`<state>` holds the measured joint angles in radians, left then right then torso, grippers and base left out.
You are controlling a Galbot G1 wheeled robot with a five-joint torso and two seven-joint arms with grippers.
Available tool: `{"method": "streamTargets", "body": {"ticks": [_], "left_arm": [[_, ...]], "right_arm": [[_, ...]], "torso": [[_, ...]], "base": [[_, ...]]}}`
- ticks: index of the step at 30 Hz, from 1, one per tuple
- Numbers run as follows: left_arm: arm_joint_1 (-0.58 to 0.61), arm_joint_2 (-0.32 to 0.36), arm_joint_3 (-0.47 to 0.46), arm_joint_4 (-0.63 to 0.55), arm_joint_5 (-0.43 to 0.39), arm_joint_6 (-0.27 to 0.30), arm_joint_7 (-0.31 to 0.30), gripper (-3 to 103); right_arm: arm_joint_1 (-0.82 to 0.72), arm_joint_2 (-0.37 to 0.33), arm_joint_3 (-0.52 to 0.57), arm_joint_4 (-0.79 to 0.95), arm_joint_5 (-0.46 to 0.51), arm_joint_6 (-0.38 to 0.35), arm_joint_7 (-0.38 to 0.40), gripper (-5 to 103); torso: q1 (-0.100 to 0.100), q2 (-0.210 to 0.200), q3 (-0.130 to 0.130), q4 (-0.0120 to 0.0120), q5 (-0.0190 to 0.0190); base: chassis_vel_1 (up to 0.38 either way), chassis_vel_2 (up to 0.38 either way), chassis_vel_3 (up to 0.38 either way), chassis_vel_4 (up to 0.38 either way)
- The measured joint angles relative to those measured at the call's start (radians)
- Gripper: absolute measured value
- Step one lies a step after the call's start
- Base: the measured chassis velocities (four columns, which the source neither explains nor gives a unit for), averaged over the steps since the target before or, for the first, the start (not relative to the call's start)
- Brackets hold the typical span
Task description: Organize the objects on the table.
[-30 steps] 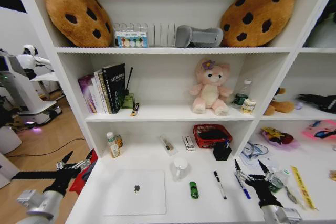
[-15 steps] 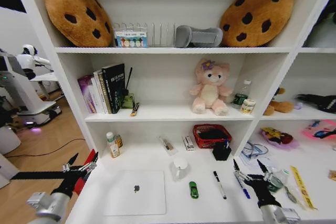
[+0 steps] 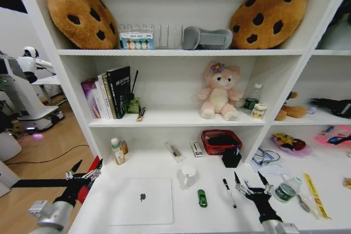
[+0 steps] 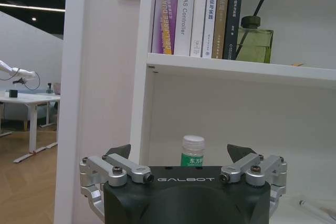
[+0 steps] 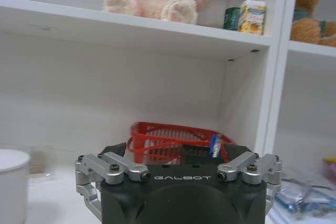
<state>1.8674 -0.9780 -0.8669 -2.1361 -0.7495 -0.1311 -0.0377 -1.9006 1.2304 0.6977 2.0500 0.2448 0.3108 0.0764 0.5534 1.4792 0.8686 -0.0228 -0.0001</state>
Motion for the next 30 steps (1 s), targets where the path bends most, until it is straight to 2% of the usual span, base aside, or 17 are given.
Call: {"method": "streamTargets", "body": {"ticks": [3, 4, 6, 19, 24, 30], "left_arm": [[0.000, 0.000, 0.000, 0.000, 0.000, 0.000, 0.000, 100], [0.000, 0.000, 0.000, 0.000, 0.000, 0.001, 0.000, 100], [0.000, 0.001, 0.000, 0.000, 0.000, 0.001, -0.001, 100], [0.000, 0.001, 0.000, 0.000, -0.001, 0.001, -0.001, 100], [0.000, 0.001, 0.000, 0.000, -0.001, 0.001, -0.001, 100], [0.000, 0.001, 0.000, 0.000, -0.001, 0.001, -0.001, 100]], "right_arm": [[-0.003, 0.018, -0.044, -0.007, -0.016, 0.016, -0.027, 100], [-0.010, 0.046, -0.104, -0.005, -0.050, 0.032, -0.045, 100], [-0.016, 0.056, -0.119, -0.001, -0.060, 0.035, -0.045, 100], [-0.054, 0.105, -0.216, -0.043, -0.136, 0.066, -0.032, 100], [-0.010, 0.143, -0.276, -0.100, -0.191, 0.066, -0.004, 100], [0.045, 0.166, -0.311, -0.161, -0.205, 0.040, 0.021, 100]], "torso": [[0.000, 0.000, 0.000, 0.0000, 0.0001], [0.000, 0.000, 0.000, 0.0001, 0.0000], [0.000, 0.000, 0.000, 0.0001, 0.0000], [0.000, 0.000, 0.000, 0.0000, -0.0001], [0.000, 0.000, 0.000, 0.0000, -0.0001], [0.000, 0.000, 0.000, 0.0001, -0.0001]], "base": [[0.000, 0.000, 0.000, 0.000], [0.000, 0.000, 0.000, 0.000], [0.000, 0.000, 0.000, 0.000], [0.000, 0.000, 0.000, 0.000], [0.000, 0.000, 0.000, 0.000], [0.000, 0.000, 0.000, 0.000]]}}
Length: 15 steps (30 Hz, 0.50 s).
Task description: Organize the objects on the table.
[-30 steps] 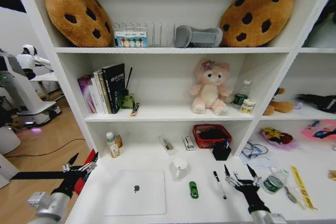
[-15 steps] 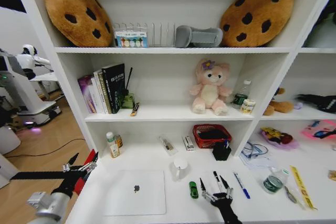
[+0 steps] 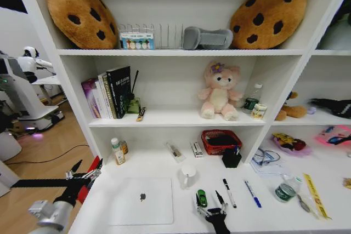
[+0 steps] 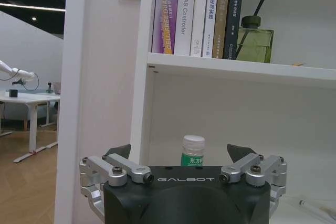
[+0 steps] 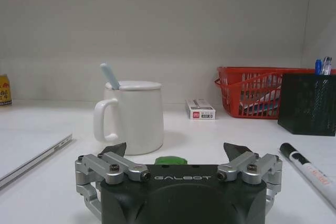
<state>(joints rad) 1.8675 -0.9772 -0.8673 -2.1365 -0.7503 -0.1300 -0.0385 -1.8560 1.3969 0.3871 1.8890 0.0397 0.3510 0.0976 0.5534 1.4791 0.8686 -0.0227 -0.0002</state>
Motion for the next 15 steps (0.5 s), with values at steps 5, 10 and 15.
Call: {"method": "streamTargets", "body": {"ticks": [5, 10, 15], "left_arm": [[0.000, 0.000, 0.000, 0.000, 0.000, 0.000, 0.000, 100], [0.000, 0.000, 0.000, 0.000, 0.000, 0.000, 0.000, 100], [0.000, 0.000, 0.000, 0.000, 0.000, 0.000, 0.000, 100]], "right_arm": [[0.014, 0.019, -0.020, -0.028, -0.013, -0.012, 0.008, 100], [0.019, 0.023, -0.022, -0.039, -0.021, -0.022, 0.019, 92], [0.020, 0.020, -0.015, -0.039, -0.020, -0.026, 0.026, 71]], "torso": [[0.000, 0.000, 0.000, 0.0000, 0.0001], [0.000, 0.000, 0.000, 0.0000, 0.0001], [0.000, 0.000, 0.000, 0.0000, 0.0001]], "base": [[0.000, 0.000, 0.000, 0.000], [0.000, 0.000, 0.000, 0.000], [0.000, 0.000, 0.000, 0.000]]}}
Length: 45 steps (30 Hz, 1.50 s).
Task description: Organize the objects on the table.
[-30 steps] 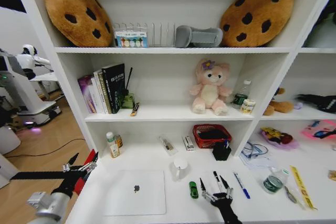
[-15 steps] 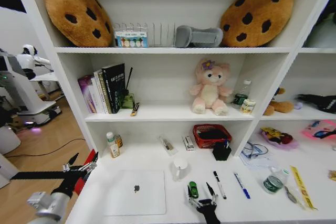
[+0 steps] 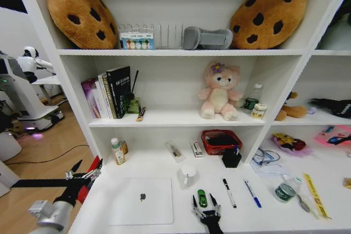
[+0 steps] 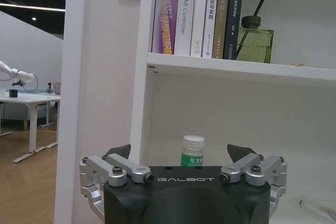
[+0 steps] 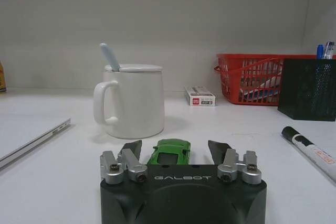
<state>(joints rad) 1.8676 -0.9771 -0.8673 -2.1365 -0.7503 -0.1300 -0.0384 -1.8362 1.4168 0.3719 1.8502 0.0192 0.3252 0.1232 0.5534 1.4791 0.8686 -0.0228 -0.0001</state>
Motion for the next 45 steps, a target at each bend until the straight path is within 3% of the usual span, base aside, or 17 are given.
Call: {"method": "streamTargets", "body": {"ticks": [3, 6, 11, 19, 27, 32, 34, 35, 38, 39, 41, 42, 45], "left_arm": [[0.000, 0.000, 0.000, 0.000, 0.000, 0.000, 0.000, 100], [0.000, 0.000, 0.000, 0.000, 0.000, 0.000, 0.000, 100], [0.000, 0.000, 0.000, 0.000, 0.000, 0.000, 0.000, 100], [0.000, 0.000, 0.000, 0.000, 0.000, 0.000, 0.000, 100], [0.000, 0.000, 0.000, 0.000, 0.000, 0.000, 0.000, 100], [0.000, 0.000, 0.000, 0.000, 0.000, 0.000, 0.000, 100], [0.000, 0.000, 0.000, 0.000, 0.000, 0.000, 0.000, 100], [0.000, 0.000, 0.000, 0.000, 0.000, 0.000, 0.000, 100], [0.000, 0.000, 0.000, 0.000, 0.000, 0.000, 0.000, 100], [0.000, 0.000, 0.000, 0.000, 0.000, 0.000, 0.000, 100], [0.000, 0.000, 0.000, 0.000, 0.000, 0.000, 0.000, 100], [0.000, 0.000, 0.000, 0.000, 0.000, 0.000, 0.000, 100], [0.000, 0.000, 0.000, 0.000, 0.000, 0.000, -0.001, 100]], "right_arm": [[-0.001, -0.001, 0.002, 0.001, 0.000, 0.000, 0.001, 65], [-0.002, -0.001, 0.002, 0.003, 0.001, 0.000, 0.002, 49], [-0.004, -0.004, 0.004, 0.004, 0.001, 0.000, 0.002, 35], [-0.037, -0.015, 0.020, 0.051, 0.004, 0.001, 0.007, 35], [-0.174, -0.044, 0.088, 0.297, 0.037, 0.003, 0.017, 35], [-0.209, -0.084, 0.136, 0.442, 0.087, -0.036, 0.023, 35], [-0.156, -0.137, 0.175, 0.550, 0.172, -0.125, 0.029, 35], [-0.156, -0.137, 0.175, 0.550, 0.172, -0.125, 0.029, 35], [-0.047, -0.236, 0.237, 0.640, 0.360, -0.249, 0.035, 35], [-0.047, -0.236, 0.237, 0.640, 0.360, -0.249, 0.035, 35], [0.040, -0.348, 0.273, 0.646, 0.460, -0.309, 0.040, 35], [0.040, -0.348, 0.273, 0.646, 0.460, -0.309, 0.040, 35], [0.205, -0.503, 0.294, 0.602, 0.629, -0.377, 0.059, 35]], "torso": [[0.000, 0.000, 0.000, 0.0000, 0.0000], [0.000, 0.000, 0.000, 0.0000, 0.0001], [0.000, 0.000, 0.000, 0.0000, 0.0001], [0.000, 0.000, 0.000, 0.0000, 0.0002], [0.000, 0.000, 0.000, -0.0001, 0.0001], [0.000, 0.000, 0.000, -0.0001, 0.0000], [0.000, 0.000, 0.000, -0.0002, 0.0000], [0.000, 0.000, 0.000, -0.0002, 0.0000], [0.000, 0.000, 0.000, -0.0001, 0.0002], [0.000, 0.000, 0.000, -0.0001, 0.0002], [0.000, 0.000, 0.000, -0.0002, 0.0004], [0.000, 0.000, 0.000, -0.0002, 0.0004], [0.000, 0.000, 0.000, 0.0000, 0.0005]], "base": [[0.000, 0.000, 0.000, 0.000], [0.000, 0.000, 0.000, 0.000], [0.000, 0.000, 0.000, 0.000], [0.000, 0.000, 0.000, 0.000], [0.000, 0.000, 0.000, 0.000], [0.000, 0.000, 0.000, 0.000], [0.000, 0.000, 0.000, 0.000], [0.000, 0.000, 0.000, 0.000], [0.000, 0.000, 0.000, 0.000], [0.000, 0.000, 0.000, 0.000], [0.000, 0.000, 0.000, 0.000], [0.000, 0.000, 0.000, 0.000], [0.000, 0.000, 0.000, 0.000]]}}
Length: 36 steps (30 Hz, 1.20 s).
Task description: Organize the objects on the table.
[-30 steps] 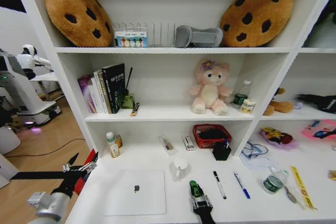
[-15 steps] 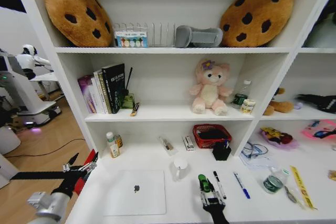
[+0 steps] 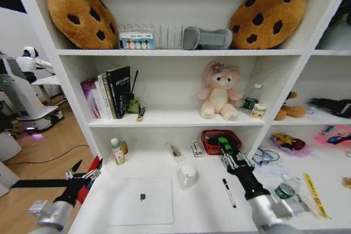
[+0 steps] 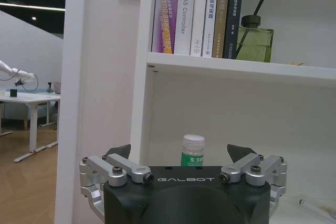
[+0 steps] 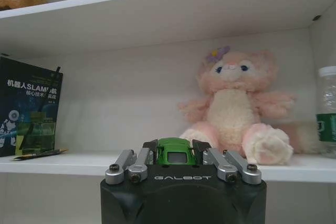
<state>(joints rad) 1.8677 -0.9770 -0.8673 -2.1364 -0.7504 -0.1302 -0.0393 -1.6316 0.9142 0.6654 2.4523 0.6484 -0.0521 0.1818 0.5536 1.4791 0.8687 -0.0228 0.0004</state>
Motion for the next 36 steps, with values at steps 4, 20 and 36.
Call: {"method": "streamTargets", "body": {"ticks": [4, 20, 36], "left_arm": [[0.000, 0.000, 0.000, 0.000, 0.000, 0.000, 0.001, 100], [0.000, 0.000, 0.000, 0.000, 0.000, 0.000, 0.001, 100], [0.000, 0.000, 0.000, 0.000, 0.000, 0.000, 0.001, 100]], "right_arm": [[0.185, -0.156, -0.027, -0.088, 0.151, -0.026, 0.000, 35], [0.742, -0.311, -0.446, -0.322, 0.337, -0.050, -0.011, 35], [1.176, -0.083, -0.931, -0.604, 0.335, -0.069, 0.018, 35]], "torso": [[0.000, 0.000, 0.000, 0.0001, -0.0001], [0.000, 0.000, 0.000, 0.0000, -0.0003], [0.000, 0.000, 0.000, -0.0001, -0.0004]], "base": [[0.000, 0.000, 0.000, 0.000], [0.000, 0.000, 0.000, 0.000], [0.000, 0.000, 0.000, 0.000]]}}
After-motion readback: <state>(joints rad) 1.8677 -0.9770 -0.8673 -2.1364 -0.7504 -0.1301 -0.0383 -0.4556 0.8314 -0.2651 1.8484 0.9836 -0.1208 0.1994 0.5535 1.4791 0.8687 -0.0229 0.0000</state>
